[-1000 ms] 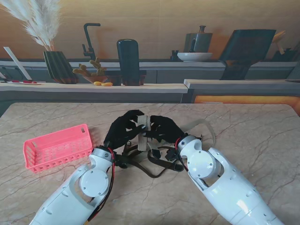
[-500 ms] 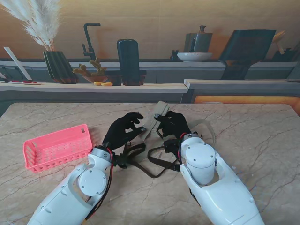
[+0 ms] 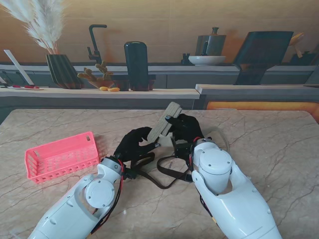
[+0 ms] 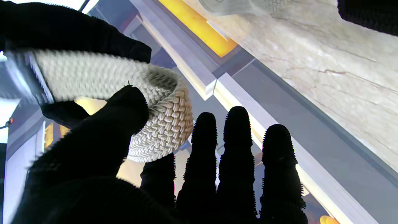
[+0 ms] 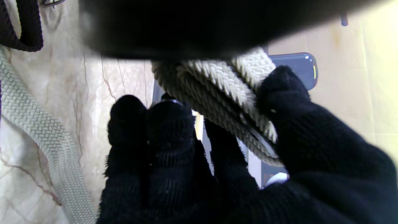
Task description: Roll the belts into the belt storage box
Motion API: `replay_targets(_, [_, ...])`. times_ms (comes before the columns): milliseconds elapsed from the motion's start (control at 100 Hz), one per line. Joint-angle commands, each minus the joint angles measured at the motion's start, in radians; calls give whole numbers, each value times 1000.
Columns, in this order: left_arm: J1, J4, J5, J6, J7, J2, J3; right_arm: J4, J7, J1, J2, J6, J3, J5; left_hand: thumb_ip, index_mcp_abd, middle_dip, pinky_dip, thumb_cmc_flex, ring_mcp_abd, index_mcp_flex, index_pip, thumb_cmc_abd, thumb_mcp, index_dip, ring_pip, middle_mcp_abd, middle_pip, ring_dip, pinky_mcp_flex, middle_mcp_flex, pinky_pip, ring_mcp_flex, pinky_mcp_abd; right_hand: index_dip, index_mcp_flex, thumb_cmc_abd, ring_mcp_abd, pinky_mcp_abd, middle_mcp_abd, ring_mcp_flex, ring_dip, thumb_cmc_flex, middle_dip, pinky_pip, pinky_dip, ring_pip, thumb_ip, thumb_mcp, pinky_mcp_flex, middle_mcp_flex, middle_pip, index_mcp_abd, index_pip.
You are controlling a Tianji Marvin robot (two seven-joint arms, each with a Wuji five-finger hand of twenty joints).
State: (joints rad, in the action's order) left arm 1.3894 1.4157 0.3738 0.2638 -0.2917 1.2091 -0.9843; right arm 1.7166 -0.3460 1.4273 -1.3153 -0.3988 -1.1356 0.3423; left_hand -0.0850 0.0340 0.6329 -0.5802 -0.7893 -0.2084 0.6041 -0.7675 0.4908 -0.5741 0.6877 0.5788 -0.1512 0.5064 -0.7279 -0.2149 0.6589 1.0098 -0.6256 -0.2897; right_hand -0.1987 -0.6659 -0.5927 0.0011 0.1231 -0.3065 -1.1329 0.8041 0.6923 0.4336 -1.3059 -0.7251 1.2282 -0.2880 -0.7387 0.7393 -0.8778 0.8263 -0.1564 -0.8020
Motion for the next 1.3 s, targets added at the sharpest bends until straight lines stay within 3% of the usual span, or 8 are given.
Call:
replay_targets(0, [4, 0, -6, 20, 14, 1, 2, 24, 7, 2, -2, 8, -2, -7, -31, 84, -4, -21, -56, 39, 76, -118, 39, -37, 16, -12, 43, -10, 12, -4, 19, -16, 13, 18, -29, -103, 163, -11, -11, 46, -31, -7, 136, 16, -49, -9, 39, 72, -113, 4, -29, 63, 185, -203])
replay_targets(350, [5, -4, 33, 23, -21, 2, -8, 43, 34, 12, 23, 84, -17, -124, -34, 25, 12, -29, -25, 14, 84, -233, -14, 11, 2, 3, 28, 9, -15, 2, 38, -22, 14, 7, -28, -102, 165, -18, -14, 53, -32, -11, 136, 13, -50, -4, 39, 72, -111, 5, -30, 64, 191, -208])
replay_targets(490, [-9, -22, 97, 22, -43, -3, -1, 57, 58, 20, 31, 86, -23, -128, -33, 35, 9, -33, -18, 13, 36, -175, -18, 46, -25, 5, 22, 3, -15, 2, 29, -18, 19, 6, -27, -102, 167, -17, -14, 56, -35, -8, 134, 11, -56, -5, 49, 72, -106, 6, -31, 63, 196, -209])
replay_targets(660, [-14, -23, 103, 20, -16, -11, 3, 57, 104, 28, 45, 108, -24, -130, -30, 25, -4, -32, -11, -1, 29, -118, -20, 91, -18, -8, 12, -20, -4, 12, 26, -30, 22, -5, -24, -104, 169, -16, -20, 72, -35, -1, 133, 4, -80, -16, 76, 73, -98, 1, -37, 50, 208, -206])
replay_targets(860, [-11, -24, 109, 37, 3, -18, -8, 53, 137, 38, 50, 125, -25, -82, -13, 8, -13, -36, -18, 1, -21, 35, -82, 125, -40, 15, 15, -34, -18, -1, 52, -29, -19, 1, -25, -94, 187, -14, -21, 64, -25, -3, 136, 6, -81, -18, 79, 73, -92, -7, -27, 44, 194, -202])
replay_targets(930, [-9, -26, 118, 48, -2, -19, -14, 49, 138, 40, 49, 123, -25, -66, 43, -28, -16, -39, 73, 12, -108, 204, -181, 82, -79, 20, 27, -40, -24, -12, 40, -31, -26, 15, -27, -92, 190, -16, -21, 60, -24, -4, 138, 10, -80, -18, 79, 73, -89, -8, -25, 47, 192, -202])
replay_targets(1110, [-12, -45, 193, 88, -69, -20, -26, 58, 114, 49, 35, 71, -40, 34, 50, -31, -12, -46, 120, 42, -242, 321, -110, -15, -160, 37, 60, -25, -39, -29, 18, -33, -42, 34, -33, -88, 207, -13, -14, 38, -25, -2, 143, 25, -84, -21, 90, 75, -76, -8, -20, 63, 168, -202])
replay_targets(1290, [-14, -56, 265, 138, -110, -28, -41, 59, 90, 50, 21, 13, -58, 120, 38, -8, -14, -46, 164, 70, -265, 345, -62, -78, -197, 38, 86, -15, -42, -43, 22, -37, -62, 47, -46, -85, 218, -18, -12, 21, -24, 1, 149, 45, -95, -29, 111, 77, -65, -8, -11, 88, 158, -204])
